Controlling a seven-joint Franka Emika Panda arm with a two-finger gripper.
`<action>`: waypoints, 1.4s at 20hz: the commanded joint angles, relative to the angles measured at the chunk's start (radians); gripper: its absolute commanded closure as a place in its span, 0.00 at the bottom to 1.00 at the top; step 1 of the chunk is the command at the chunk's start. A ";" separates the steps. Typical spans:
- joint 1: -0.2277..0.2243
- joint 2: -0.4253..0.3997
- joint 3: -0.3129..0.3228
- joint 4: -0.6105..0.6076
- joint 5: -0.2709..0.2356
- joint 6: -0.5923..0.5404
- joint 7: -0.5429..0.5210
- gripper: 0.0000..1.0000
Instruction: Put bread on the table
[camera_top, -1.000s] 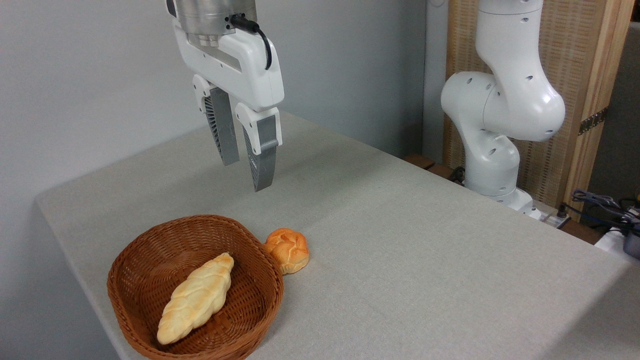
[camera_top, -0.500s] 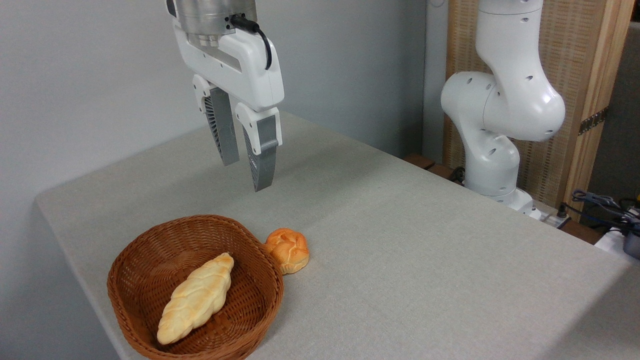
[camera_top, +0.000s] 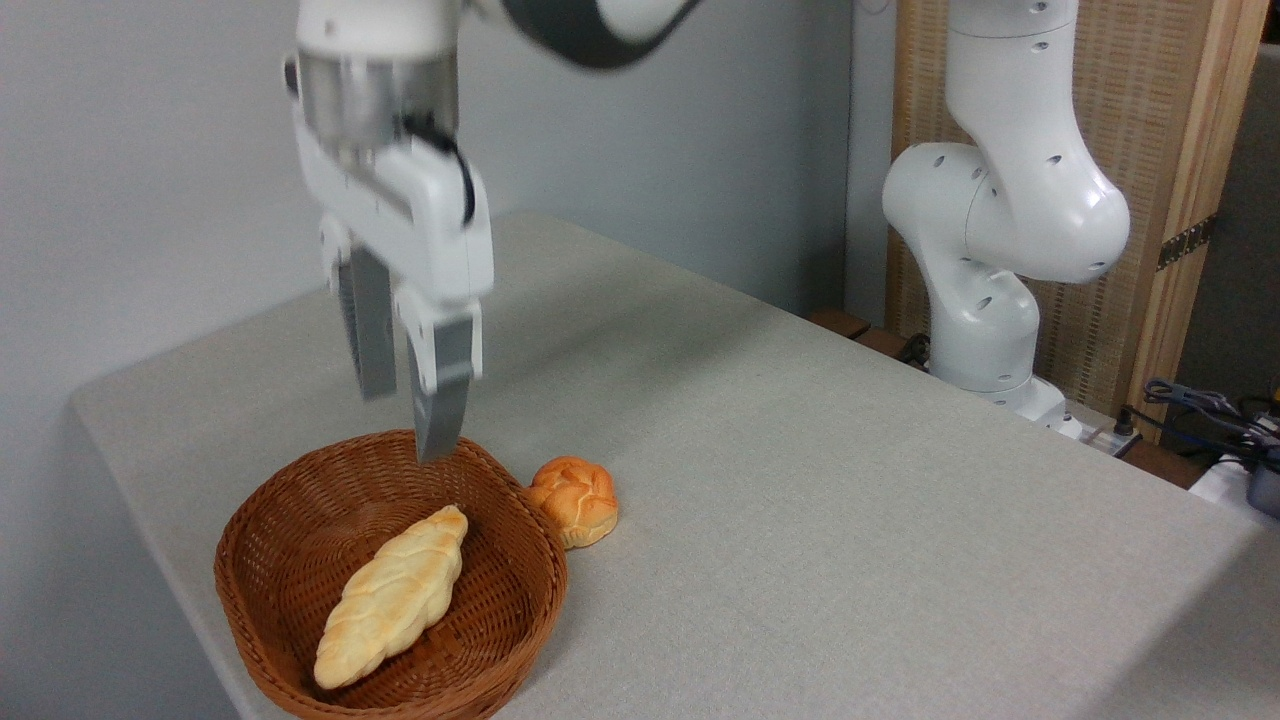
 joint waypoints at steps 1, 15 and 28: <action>-0.027 0.089 0.004 -0.024 -0.012 0.111 -0.244 0.00; -0.039 0.174 0.002 -0.119 0.001 0.248 -0.538 0.00; -0.037 0.183 -0.017 -0.165 -0.001 0.320 -0.437 0.63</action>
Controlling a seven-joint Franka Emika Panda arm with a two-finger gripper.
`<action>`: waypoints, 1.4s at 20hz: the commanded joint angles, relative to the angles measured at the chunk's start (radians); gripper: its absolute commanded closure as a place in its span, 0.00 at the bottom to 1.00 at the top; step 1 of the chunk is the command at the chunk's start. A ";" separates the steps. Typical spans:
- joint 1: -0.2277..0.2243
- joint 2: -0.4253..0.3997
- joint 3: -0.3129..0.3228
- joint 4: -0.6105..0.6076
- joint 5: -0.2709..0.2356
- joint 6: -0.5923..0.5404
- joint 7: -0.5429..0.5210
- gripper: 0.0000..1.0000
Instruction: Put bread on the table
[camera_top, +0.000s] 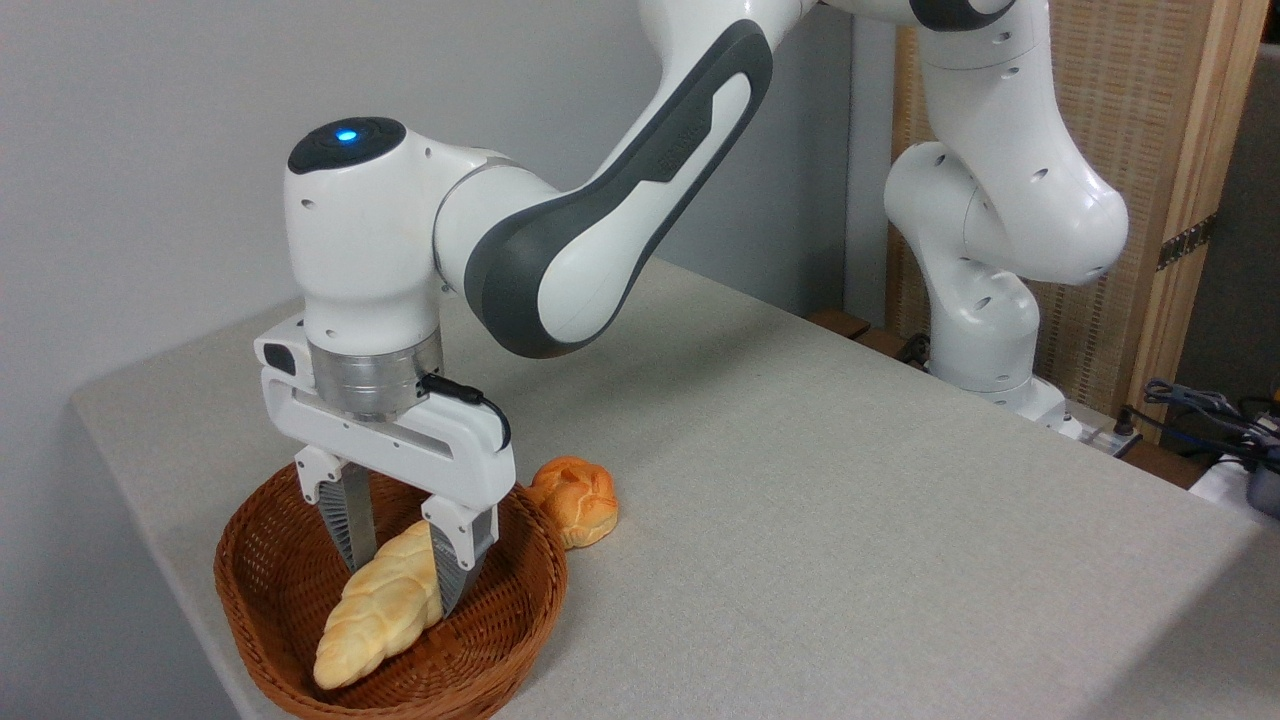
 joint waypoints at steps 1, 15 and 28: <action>0.003 -0.015 -0.003 -0.010 0.000 0.010 0.026 0.63; 0.011 -0.169 0.006 -0.002 -0.012 -0.099 0.076 0.63; -0.020 -0.505 0.207 -0.332 0.051 -0.436 0.709 0.00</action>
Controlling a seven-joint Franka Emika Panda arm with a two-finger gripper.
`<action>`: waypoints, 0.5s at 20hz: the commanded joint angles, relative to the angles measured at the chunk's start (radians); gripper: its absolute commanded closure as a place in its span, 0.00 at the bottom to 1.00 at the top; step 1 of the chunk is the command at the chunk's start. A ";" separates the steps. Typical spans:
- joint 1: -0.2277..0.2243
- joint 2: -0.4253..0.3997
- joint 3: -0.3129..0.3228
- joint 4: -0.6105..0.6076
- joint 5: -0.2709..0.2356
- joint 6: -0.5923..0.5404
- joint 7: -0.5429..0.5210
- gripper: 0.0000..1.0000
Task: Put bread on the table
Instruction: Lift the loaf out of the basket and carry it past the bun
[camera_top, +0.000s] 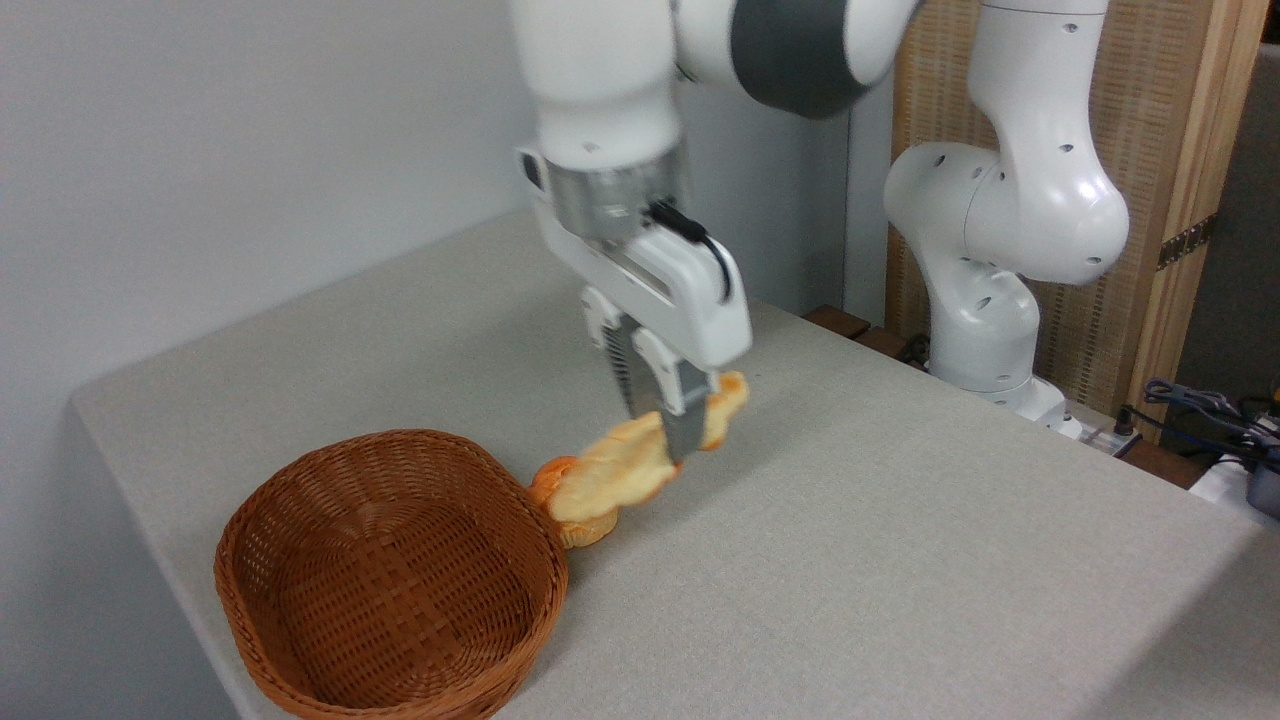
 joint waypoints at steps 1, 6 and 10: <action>-0.041 -0.016 0.017 -0.044 0.019 0.008 0.017 0.00; -0.042 -0.013 0.017 -0.044 0.019 0.008 0.018 0.00; -0.042 -0.011 0.017 -0.044 0.019 0.008 0.018 0.00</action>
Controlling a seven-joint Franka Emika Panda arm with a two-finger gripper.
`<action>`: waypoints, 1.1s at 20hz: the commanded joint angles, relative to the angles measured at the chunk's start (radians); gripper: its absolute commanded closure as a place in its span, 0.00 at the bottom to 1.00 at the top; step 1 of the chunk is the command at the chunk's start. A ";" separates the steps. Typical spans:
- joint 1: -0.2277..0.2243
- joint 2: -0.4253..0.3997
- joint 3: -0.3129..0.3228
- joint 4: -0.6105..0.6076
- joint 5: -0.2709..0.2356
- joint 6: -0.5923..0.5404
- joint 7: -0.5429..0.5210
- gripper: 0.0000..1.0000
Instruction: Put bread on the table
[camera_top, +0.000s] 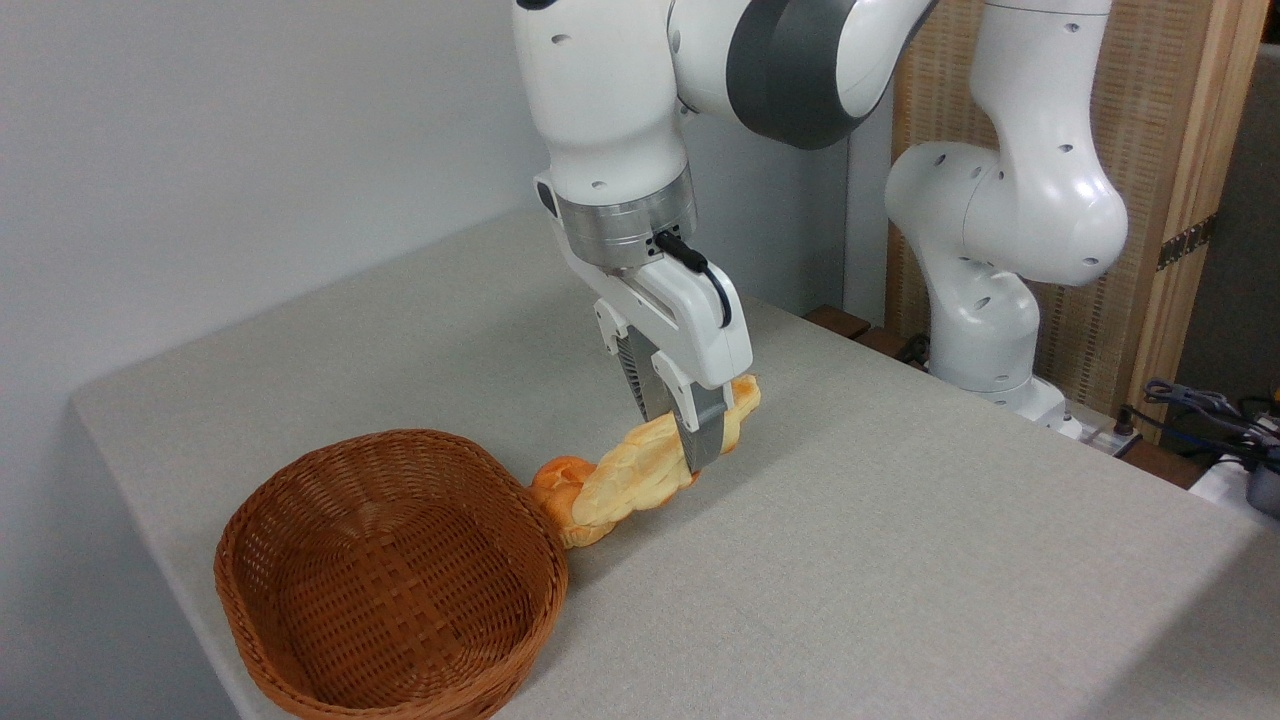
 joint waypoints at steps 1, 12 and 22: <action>-0.011 -0.009 0.014 -0.006 0.012 0.006 0.011 0.00; -0.013 -0.010 0.019 0.040 0.009 -0.003 -0.002 0.00; -0.013 0.123 -0.153 0.433 -0.022 -0.109 -0.272 0.00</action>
